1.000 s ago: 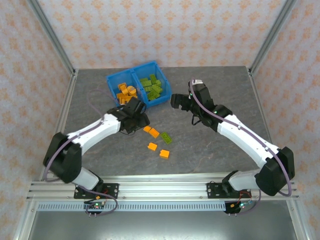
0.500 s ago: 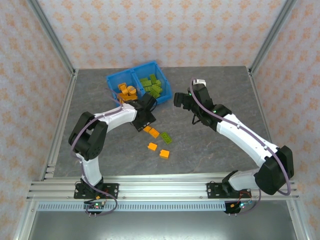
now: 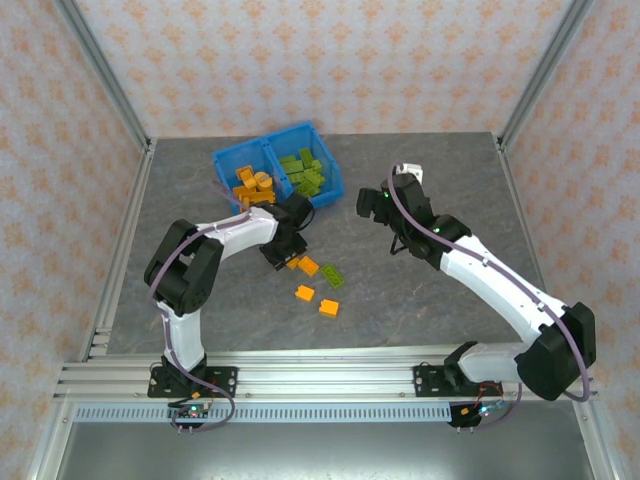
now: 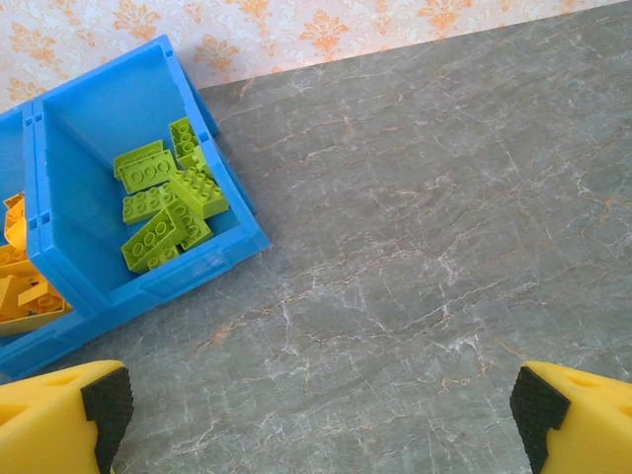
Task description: Sort the legos into containers by color
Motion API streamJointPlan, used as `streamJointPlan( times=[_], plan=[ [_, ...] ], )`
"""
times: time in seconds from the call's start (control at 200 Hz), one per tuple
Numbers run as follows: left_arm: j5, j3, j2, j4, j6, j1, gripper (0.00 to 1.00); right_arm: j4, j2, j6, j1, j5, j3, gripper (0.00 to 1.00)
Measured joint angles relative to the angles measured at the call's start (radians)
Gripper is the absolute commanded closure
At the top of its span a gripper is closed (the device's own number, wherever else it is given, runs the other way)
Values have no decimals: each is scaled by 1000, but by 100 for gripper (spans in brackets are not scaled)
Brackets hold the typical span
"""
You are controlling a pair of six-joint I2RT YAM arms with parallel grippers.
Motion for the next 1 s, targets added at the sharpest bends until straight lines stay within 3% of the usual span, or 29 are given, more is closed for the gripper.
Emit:
streamJointPlan(
  times=[0.105,0.335,0.51,0.811,1.001],
  plan=[
    [10,1,6,-2,0,1,56,-10,-2,4,0,1,-1,1],
    [10,1,1,-7,-6,1,72,-17,-9,17,0,5,-3,1],
    [-14,14,-19,-43,21,0,77,-18,-10,19,0,15,-3,1],
    [-328,367,-146,-212,272,13,78,-21,-13,27,0,18,-3,1],
    [-465,513,-134,-219,426,112,80,-24,-13,34,0,18,-3,1]
  ],
)
